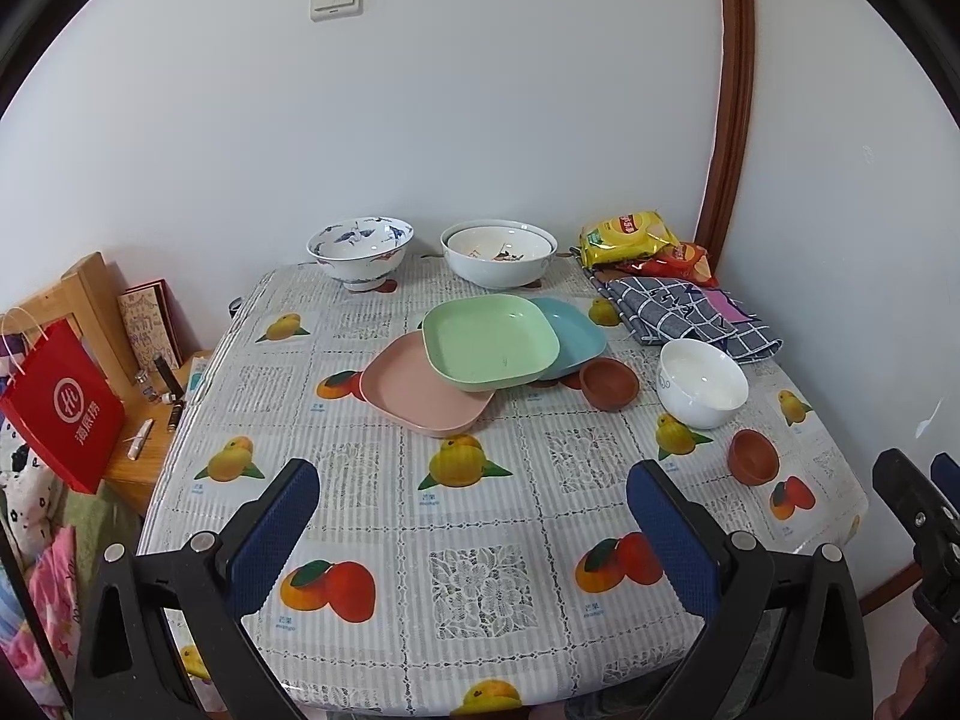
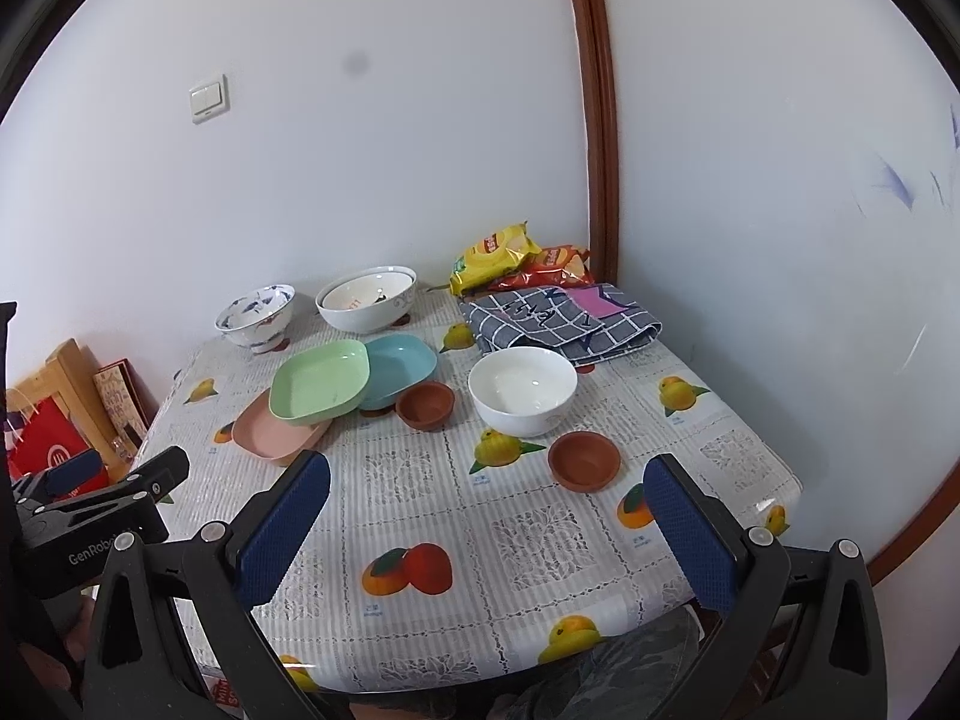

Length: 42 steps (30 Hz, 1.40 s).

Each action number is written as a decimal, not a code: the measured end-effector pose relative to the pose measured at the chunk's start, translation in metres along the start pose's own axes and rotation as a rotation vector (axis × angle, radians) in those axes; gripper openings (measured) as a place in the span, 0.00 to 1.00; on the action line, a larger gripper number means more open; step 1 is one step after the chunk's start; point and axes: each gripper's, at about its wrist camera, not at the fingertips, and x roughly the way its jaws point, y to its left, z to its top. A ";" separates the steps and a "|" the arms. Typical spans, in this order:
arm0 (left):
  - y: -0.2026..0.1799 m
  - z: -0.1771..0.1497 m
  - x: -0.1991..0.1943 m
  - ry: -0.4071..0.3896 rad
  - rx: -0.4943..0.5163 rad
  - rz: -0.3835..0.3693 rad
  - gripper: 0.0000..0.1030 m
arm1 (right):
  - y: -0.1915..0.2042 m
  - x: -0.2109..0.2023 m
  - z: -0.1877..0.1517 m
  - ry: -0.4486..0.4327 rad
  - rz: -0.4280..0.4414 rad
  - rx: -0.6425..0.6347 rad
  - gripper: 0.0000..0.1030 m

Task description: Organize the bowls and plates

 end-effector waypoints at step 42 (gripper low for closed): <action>0.008 -0.010 0.015 0.025 -0.036 0.020 1.00 | 0.006 0.019 -0.009 0.036 0.033 -0.004 1.00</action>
